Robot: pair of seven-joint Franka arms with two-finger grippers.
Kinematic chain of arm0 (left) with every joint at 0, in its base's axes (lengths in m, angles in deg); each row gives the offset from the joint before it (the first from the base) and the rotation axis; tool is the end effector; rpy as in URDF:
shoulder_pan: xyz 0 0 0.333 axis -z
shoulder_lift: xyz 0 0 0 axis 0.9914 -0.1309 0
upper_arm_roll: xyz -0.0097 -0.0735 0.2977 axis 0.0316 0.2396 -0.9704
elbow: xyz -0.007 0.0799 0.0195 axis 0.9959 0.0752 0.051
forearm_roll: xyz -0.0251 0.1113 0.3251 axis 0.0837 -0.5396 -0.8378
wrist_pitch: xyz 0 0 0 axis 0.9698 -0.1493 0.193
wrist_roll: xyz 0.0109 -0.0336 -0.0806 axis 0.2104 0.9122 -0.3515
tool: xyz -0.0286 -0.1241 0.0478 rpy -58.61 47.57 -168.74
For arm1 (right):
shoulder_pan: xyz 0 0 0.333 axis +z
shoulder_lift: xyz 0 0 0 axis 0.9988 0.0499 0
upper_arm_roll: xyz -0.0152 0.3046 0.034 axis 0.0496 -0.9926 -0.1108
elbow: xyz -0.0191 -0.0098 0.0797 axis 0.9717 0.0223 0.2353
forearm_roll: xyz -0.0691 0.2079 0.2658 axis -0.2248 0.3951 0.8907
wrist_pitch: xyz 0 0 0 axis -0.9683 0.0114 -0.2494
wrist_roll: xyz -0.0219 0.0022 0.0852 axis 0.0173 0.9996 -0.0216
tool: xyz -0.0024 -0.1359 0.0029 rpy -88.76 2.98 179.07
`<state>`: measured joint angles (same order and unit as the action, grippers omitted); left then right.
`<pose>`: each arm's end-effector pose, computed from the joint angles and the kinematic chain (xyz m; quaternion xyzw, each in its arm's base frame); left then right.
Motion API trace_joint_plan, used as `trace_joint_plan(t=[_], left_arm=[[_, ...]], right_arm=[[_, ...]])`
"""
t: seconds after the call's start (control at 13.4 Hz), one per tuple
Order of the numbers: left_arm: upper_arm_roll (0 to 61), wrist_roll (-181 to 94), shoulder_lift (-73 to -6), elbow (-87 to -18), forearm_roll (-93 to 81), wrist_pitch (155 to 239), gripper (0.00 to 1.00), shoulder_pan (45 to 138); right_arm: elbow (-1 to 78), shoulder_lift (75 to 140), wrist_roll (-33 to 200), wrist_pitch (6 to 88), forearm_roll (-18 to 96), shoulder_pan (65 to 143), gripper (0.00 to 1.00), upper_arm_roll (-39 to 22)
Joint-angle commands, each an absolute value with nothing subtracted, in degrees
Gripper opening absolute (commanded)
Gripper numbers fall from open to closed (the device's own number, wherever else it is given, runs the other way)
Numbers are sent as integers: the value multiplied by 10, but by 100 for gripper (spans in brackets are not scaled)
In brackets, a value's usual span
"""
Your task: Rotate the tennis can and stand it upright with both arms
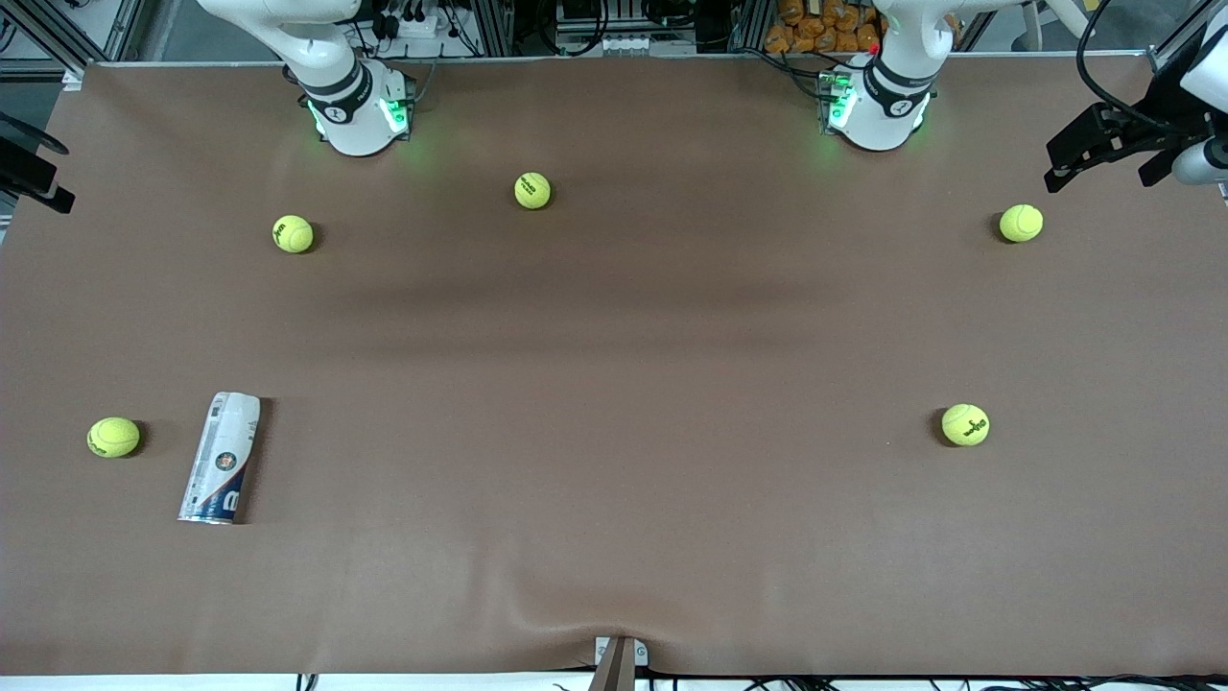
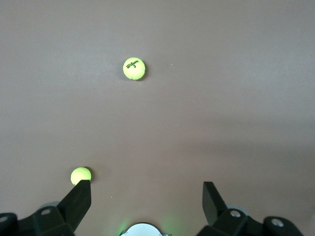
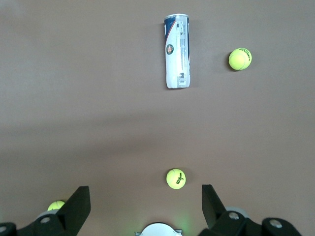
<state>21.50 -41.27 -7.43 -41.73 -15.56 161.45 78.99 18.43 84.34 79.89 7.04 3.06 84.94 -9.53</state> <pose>0.4520 -0.0508 0.6396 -0.9996 -0.0250 -0.0006 0.0111 0.4751 -0.0501 0.6422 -0.9986 0.0418 0.0324 0.0099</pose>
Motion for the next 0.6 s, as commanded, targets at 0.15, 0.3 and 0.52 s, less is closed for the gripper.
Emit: trace_joint_plan(t=[0.15,0.3,0.52], left_arm=[[217,-427,-69,-415,-150,1613,100,782],[217,-427,-70,-410,-154,1613,100,783],[217,-427,-77,-408,-152,1611,100,782]], right_arm=[[204,837,835,61,26,833,100,-100],[204,838,835,61,25,833,100,-101],[204,870,835,82,25,832,100,-101]])
